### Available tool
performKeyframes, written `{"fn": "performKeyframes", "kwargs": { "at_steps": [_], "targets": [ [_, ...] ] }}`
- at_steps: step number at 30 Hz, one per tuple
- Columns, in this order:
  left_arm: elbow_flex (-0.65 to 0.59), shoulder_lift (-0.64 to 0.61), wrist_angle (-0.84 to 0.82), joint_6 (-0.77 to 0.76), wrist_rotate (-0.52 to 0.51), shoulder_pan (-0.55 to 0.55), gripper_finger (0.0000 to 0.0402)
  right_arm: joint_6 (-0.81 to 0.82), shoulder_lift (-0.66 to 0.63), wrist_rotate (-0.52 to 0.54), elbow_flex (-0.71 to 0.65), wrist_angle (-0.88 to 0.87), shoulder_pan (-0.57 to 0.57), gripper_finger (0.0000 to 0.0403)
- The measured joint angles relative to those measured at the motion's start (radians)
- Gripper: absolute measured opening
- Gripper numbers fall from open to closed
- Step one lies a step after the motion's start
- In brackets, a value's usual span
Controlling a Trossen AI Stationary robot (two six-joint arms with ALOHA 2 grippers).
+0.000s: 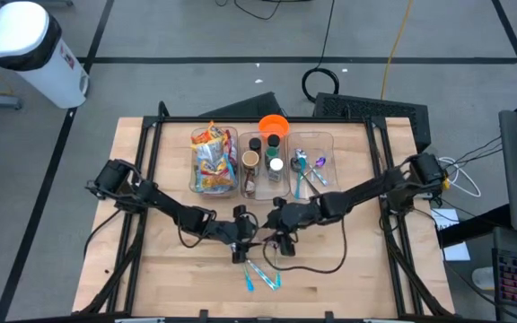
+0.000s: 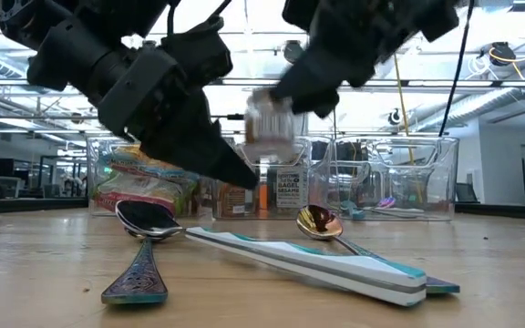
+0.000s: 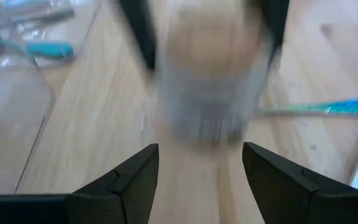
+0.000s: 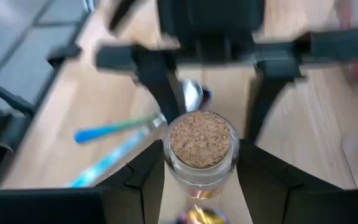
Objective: Pick & Place Food Item
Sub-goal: Put the brown seasoning bottle into the middle transparent bin
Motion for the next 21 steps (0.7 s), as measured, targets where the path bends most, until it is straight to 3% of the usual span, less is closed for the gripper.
{"fn": "performKeyframes", "kwargs": {
  "at_steps": [10, 16, 21],
  "targets": [
    [0.000, -0.031, -0.019, 0.015, 0.018, 0.001, 0.0254, -0.008, -0.195, 0.003, 0.011, -0.135, -0.037, 0.0157],
    [-0.001, -0.036, -0.036, 0.014, 0.042, 0.001, 0.0255, -0.045, -0.288, 0.049, 0.022, -0.135, -0.149, 0.0157],
    [-0.001, -0.036, -0.034, 0.014, 0.042, 0.001, 0.0255, -0.062, -0.268, 0.051, 0.022, -0.181, -0.270, 0.0157]
  ]
}}
